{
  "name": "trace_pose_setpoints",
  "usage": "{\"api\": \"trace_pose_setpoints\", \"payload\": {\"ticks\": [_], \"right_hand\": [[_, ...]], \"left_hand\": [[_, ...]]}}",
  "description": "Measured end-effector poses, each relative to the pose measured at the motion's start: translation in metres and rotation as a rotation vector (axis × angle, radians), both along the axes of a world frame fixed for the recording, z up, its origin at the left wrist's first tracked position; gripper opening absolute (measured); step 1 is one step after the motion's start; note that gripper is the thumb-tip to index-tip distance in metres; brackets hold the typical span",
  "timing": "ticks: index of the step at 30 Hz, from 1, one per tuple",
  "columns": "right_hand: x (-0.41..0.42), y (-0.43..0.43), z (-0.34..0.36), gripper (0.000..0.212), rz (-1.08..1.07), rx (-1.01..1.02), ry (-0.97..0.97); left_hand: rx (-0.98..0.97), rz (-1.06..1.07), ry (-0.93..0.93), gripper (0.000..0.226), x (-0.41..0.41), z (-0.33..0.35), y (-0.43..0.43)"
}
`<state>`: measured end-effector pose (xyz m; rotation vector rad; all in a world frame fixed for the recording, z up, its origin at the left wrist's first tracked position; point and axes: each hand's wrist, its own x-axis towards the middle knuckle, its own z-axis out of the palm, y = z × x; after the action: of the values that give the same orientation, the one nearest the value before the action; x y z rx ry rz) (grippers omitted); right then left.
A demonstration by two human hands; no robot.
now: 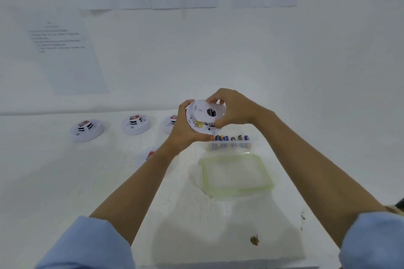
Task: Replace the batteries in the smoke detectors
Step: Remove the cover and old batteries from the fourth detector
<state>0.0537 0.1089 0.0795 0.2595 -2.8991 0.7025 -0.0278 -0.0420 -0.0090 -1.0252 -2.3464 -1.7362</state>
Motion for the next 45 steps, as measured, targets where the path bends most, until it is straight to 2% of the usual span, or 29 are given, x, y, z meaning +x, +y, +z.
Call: {"api": "trace_pose_setpoints", "payload": {"ticks": [1,4,7,17,28,38,40,42,45], "right_hand": [[-0.008,0.0,-0.003,0.06,0.0,0.017,0.007],[-0.026,0.0,-0.008,0.062,-0.003,0.039,0.031],[-0.041,0.001,-0.01,0.062,0.003,0.068,0.043],[-0.069,0.02,-0.016,0.063,0.046,0.068,-0.013],[-0.08,0.047,-0.025,0.061,0.155,0.061,-0.055],[-0.083,0.049,-0.041,0.061,0.117,-0.053,-0.067],[-0.081,0.049,-0.04,0.063,0.11,-0.124,-0.104],[-0.077,0.047,-0.036,0.058,0.094,-0.285,-0.121],[-0.071,0.036,-0.03,0.046,0.092,-0.52,-0.097]], "left_hand": [[-0.003,0.009,0.014,0.07,-0.007,0.001,0.002],[0.07,-0.044,-0.004,0.093,-0.018,0.002,0.002],[0.14,-0.097,-0.05,0.104,-0.021,0.004,0.004],[0.156,-0.154,-0.133,0.096,-0.041,0.0,0.017],[0.196,-0.106,-0.157,0.092,-0.042,-0.002,0.035],[0.231,-0.015,-0.114,0.103,-0.043,-0.011,0.048],[0.218,-0.01,-0.085,0.099,-0.043,-0.007,0.049],[0.139,-0.001,-0.036,0.087,-0.049,-0.004,0.051],[-0.163,0.139,0.153,0.074,-0.057,0.004,0.054]]}}
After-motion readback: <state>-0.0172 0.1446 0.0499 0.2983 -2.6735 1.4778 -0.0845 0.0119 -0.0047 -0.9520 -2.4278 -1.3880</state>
